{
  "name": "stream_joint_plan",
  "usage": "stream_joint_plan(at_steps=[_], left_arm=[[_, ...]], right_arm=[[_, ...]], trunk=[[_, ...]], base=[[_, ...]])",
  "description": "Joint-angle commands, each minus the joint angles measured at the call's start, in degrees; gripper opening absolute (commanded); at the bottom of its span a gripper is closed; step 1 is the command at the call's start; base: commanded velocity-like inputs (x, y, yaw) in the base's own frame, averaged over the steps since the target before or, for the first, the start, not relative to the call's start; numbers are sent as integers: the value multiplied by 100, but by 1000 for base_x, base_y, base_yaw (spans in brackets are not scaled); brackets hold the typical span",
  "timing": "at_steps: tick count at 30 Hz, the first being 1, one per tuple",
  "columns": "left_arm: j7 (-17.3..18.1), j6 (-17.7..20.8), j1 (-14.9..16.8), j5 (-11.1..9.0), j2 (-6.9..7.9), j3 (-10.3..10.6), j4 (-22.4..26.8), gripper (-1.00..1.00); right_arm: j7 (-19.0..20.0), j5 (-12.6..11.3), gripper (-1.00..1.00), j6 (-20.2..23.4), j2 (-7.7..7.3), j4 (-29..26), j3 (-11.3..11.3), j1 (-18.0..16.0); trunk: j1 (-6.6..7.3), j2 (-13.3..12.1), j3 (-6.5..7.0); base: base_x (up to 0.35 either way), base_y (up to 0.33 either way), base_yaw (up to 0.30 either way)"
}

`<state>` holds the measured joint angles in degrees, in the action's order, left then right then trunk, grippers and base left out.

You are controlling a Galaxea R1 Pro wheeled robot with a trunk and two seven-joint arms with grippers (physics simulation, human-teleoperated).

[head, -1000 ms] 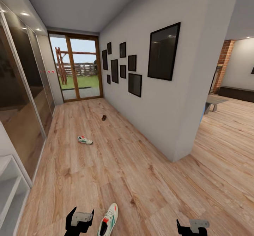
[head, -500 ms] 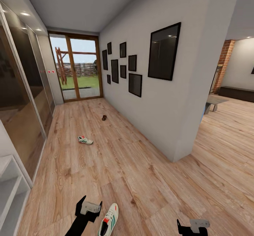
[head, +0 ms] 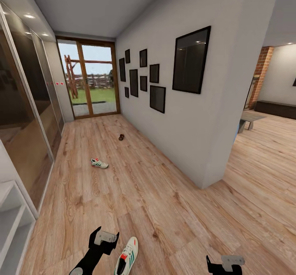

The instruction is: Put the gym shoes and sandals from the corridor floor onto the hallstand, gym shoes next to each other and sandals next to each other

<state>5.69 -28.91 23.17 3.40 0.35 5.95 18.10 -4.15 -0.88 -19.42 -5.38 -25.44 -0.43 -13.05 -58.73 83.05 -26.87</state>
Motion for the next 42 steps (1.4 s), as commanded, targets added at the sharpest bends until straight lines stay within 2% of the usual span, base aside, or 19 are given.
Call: stream_joint_plan(at_steps=[1,4,5,9,15,20,26,33,40,42], left_arm=[[-13,-19,6,33,3,13,-6,100],[144,331,236,-135,11,3,-277,100],[144,331,236,-135,11,3,-277,100],[248,997,413,-250,1,3,-434,100],[285,1448,513,-336,-7,-13,-493,100],[293,1477,530,-377,-30,-14,-473,100],[275,1316,537,-413,-34,-50,-452,100],[237,1376,636,-422,-24,-75,-450,100],[203,1904,906,-415,-91,-97,-456,100],[212,2128,992,-418,-122,-105,-448,100]], right_arm=[[-7,-9,100,-18,0,4,0,-4],[-7,-9,100,-18,-3,4,0,-4],[-7,-9,100,-18,-3,4,0,-4],[-7,-9,100,-18,-2,4,2,-4],[-7,-9,100,-18,1,4,1,-4],[-7,-9,100,-18,-1,1,1,-4],[-7,-9,100,-15,-5,7,-4,-6],[-9,-9,100,-12,-20,24,-15,-59],[-84,2,100,5,-35,9,-46,-250],[-153,12,100,19,-40,21,-55,-412]], trunk=[[0,3,-6],[0,3,-6],[0,3,-6],[0,3,-6],[0,3,-6],[0,3,-6],[0,3,-6],[0,3,-6],[0,3,-6],[0,3,-6]], base=[[0,0,0],[0,0,0],[0,0,0],[0,0,0],[0,0,0],[0,0,0],[0,0,0],[0,0,0],[0,0,0],[0,0,0]])
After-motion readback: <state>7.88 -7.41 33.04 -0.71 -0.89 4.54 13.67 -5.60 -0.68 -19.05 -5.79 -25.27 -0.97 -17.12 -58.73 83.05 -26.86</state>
